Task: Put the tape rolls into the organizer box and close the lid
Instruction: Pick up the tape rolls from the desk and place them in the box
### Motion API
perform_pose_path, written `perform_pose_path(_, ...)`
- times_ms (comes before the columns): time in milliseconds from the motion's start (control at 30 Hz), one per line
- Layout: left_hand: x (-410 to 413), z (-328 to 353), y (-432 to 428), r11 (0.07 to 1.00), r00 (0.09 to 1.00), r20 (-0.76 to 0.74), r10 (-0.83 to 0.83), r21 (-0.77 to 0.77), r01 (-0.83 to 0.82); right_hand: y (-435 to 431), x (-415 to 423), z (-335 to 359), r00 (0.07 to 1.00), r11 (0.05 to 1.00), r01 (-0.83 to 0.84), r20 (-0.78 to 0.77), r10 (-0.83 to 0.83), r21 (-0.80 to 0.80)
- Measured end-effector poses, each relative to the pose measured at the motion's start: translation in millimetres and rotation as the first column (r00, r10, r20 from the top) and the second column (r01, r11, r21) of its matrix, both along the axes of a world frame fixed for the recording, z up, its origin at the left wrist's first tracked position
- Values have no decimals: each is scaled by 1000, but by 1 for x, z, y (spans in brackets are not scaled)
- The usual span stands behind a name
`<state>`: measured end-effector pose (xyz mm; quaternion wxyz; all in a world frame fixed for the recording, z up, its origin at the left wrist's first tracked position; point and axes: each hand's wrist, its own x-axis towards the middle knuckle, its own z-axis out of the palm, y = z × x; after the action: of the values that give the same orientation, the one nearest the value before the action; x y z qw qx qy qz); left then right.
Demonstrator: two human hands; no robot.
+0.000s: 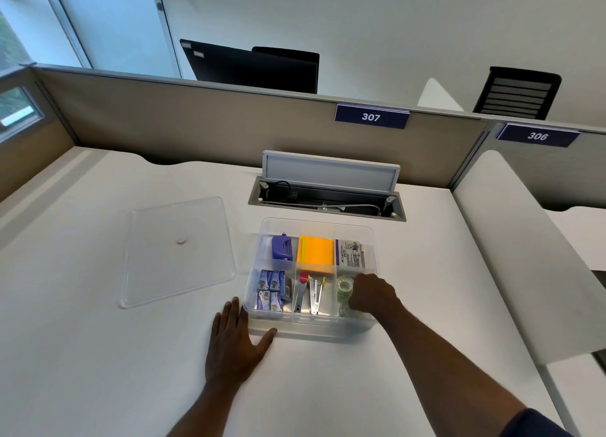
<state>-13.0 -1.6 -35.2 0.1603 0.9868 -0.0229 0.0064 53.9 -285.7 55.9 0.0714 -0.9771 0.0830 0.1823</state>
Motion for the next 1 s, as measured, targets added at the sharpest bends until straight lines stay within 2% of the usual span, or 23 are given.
perform_pose_path(233, 0, 1, 1, 1000, 1000, -3, 0, -1, 0, 9, -5, -1, 995, 993, 69, -81, -62, 91)
perform_pose_path(500, 0, 2, 0, 1000, 1000, 1, 10, 1, -10, 9, -5, 0, 979, 960, 200, -8, -202, 194)
perform_pose_path(1000, 0, 1, 1, 1000, 1000, -18, 4, -1, -4, 5, -8, -7, 958, 921, 280, -22, -286, 272)
